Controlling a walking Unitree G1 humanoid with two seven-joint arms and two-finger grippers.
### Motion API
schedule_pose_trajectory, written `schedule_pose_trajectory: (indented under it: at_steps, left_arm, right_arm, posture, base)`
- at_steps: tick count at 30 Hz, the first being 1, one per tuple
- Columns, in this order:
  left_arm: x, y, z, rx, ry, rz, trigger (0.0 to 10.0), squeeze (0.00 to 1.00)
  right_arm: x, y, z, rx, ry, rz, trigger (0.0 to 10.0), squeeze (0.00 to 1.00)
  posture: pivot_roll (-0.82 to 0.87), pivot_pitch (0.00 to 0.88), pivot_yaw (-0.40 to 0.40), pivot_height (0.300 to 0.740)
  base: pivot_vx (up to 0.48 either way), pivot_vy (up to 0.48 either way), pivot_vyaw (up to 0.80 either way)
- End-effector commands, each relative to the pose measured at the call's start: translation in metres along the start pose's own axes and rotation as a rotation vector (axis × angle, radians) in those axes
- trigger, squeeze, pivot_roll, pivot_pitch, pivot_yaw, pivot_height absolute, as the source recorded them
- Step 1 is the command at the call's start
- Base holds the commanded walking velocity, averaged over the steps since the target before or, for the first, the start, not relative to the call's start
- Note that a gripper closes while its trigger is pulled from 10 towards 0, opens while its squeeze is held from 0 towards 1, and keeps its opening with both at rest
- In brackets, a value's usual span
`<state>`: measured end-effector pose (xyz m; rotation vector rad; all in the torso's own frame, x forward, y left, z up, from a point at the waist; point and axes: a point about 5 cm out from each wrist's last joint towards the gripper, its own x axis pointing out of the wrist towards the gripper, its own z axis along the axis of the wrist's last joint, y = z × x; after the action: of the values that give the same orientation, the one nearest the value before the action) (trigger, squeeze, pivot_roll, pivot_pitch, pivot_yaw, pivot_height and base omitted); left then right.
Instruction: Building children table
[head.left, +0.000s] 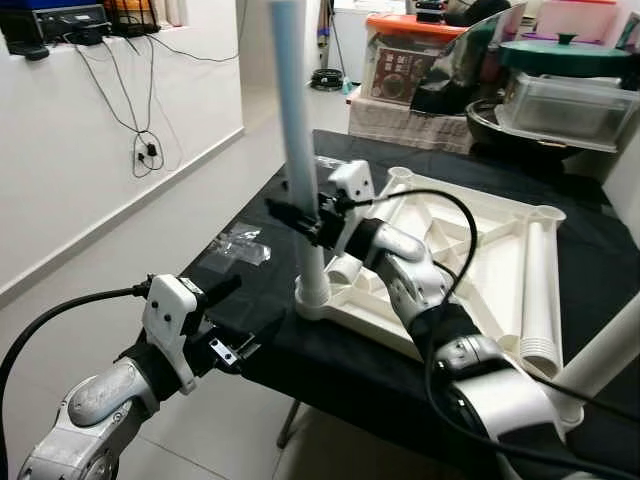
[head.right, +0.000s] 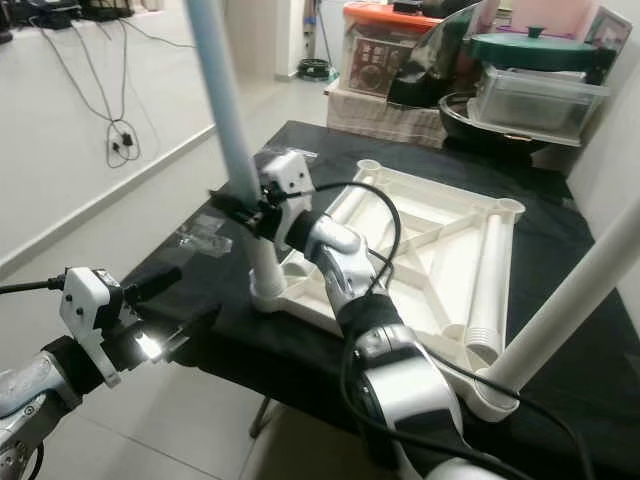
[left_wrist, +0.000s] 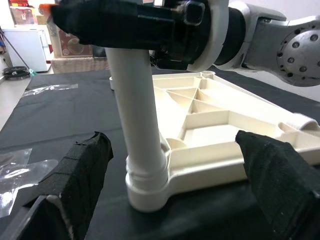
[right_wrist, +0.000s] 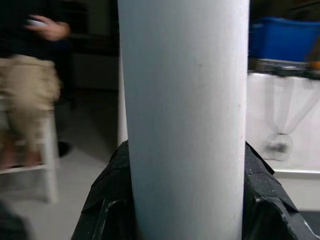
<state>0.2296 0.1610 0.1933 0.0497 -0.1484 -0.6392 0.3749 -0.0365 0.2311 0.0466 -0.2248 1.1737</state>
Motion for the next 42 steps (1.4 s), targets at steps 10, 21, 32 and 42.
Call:
schedule_pose_trajectory:
  at_steps: [10, 21, 32, 42]
  left_arm:
    - [-0.002, 0.000, -0.007, -0.030, 0.013, 0.044, 10.0, 0.00]
    - [-0.003, 0.001, -0.013, -0.039, 0.027, 0.064, 10.0, 0.00]
    - [-0.003, 0.003, -0.015, -0.035, 0.038, 0.084, 10.0, 0.00]
    - [-0.003, 0.006, -0.016, -0.029, 0.034, 0.106, 10.0, 0.00]
  right_arm:
    - [0.010, 0.019, -0.019, 0.186, -0.028, 0.167, 0.0, 0.00]
    - [-0.003, 0.005, -0.034, 0.138, 0.015, -0.071, 0.0, 0.00]
    - [-0.035, -0.022, -0.056, 0.076, 0.133, -0.654, 0.0, 0.00]
    - [-0.078, -0.024, -0.062, -0.113, 0.022, -1.107, 0.0, 0.00]
  posture:
    - [0.18, 0.000, -0.138, 0.740]
    - [0.16, 0.000, -0.128, 0.740]
    - [0.14, 0.000, -0.112, 0.740]
    - [0.13, 0.000, -0.108, 0.740]
  base:
    - [0.000, 0.000, 0.00]
    - [0.000, 0.000, 0.00]
    - [0.000, 0.000, 0.00]
    - [0.000, 0.000, 0.00]
